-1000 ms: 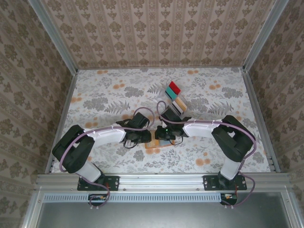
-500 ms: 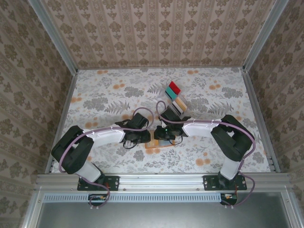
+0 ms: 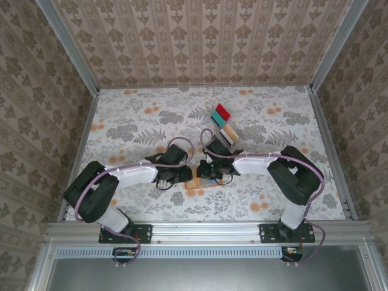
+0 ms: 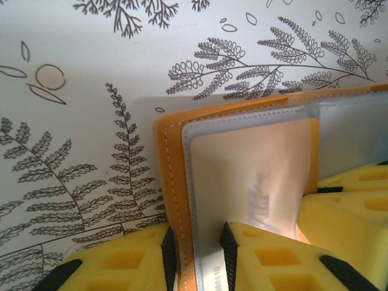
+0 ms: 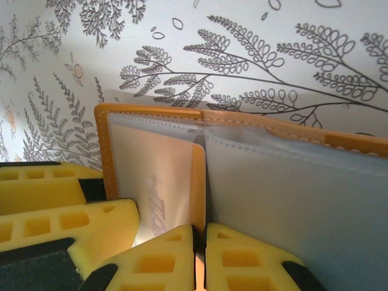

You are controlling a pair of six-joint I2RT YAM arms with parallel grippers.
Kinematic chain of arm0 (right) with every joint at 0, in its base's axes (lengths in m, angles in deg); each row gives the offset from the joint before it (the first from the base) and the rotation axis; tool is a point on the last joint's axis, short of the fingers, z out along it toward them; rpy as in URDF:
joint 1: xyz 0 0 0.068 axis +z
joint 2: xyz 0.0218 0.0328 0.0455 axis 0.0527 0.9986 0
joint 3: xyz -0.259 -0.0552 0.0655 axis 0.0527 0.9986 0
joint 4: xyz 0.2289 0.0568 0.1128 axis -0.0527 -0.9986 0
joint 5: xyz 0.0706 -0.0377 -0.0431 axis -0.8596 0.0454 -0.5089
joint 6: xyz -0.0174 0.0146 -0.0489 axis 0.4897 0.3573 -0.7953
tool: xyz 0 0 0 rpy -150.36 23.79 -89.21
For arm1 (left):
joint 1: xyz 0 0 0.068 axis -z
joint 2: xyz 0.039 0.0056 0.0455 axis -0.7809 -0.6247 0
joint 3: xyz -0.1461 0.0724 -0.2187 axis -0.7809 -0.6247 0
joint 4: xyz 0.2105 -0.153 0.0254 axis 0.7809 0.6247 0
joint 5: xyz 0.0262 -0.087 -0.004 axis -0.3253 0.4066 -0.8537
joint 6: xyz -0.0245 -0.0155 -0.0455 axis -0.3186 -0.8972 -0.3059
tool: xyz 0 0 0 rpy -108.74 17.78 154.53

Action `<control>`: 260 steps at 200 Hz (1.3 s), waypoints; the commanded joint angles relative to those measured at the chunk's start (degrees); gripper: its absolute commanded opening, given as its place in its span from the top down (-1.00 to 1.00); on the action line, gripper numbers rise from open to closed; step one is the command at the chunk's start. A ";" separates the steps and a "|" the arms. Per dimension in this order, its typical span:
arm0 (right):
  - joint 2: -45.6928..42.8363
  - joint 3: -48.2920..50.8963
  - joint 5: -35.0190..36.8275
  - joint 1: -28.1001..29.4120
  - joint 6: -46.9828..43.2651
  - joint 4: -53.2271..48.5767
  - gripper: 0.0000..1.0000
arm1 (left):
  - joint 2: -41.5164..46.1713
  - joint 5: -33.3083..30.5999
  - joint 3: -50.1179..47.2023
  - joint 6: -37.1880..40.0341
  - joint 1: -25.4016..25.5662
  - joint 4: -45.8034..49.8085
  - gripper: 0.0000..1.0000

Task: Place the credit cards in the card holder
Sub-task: Insert the credit card into the card slot.

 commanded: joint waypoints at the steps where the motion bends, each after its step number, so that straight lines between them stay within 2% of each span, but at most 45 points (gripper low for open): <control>1: 1.73 1.32 -4.44 0.61 3.67 7.21 0.79 | 0.06 0.24 -1.34 -1.03 -0.39 -1.43 0.37; 35: 0.84 0.46 -2.22 0.60 2.04 3.05 0.70 | -0.02 -0.68 -1.20 -1.12 -0.46 -0.21 0.37; 74: -5.30 0.22 4.01 0.52 -1.27 -5.99 0.54 | -1.04 -2.28 -0.04 -0.09 -0.48 2.82 0.42; 98: -7.81 0.38 9.60 0.31 -2.62 -12.38 0.52 | -2.12 -2.18 0.63 0.68 -0.48 3.57 0.45; 151: -6.41 0.34 17.47 -0.08 -3.22 -21.80 0.57 | -3.72 -2.08 1.43 1.65 -0.39 4.41 0.48; 169: -7.29 0.54 17.77 -0.16 -3.07 -22.33 0.57 | -3.79 -2.29 1.46 1.80 -0.39 4.59 0.48; 185: -8.95 0.60 15.25 -0.16 -3.61 -20.21 0.54 | -3.81 -2.00 1.55 2.03 -0.32 4.50 0.48; 207: -12.09 -0.75 14.11 -0.29 -4.44 -19.95 0.50 | -3.06 -1.37 2.24 2.74 -0.14 4.83 0.46; 217: -14.40 -2.09 15.17 -0.49 -5.33 -21.69 0.39 | -2.09 -1.16 2.50 3.16 -0.11 4.96 0.44; 253: -20.99 -7.48 20.92 -4.02 -12.04 -30.26 0.24 | 1.99 -0.89 4.15 4.18 0.00 6.68 0.35; 260: -21.53 -8.35 22.37 -5.13 -13.92 -32.25 0.20 | 2.82 -1.18 4.55 4.38 0.00 7.08 0.28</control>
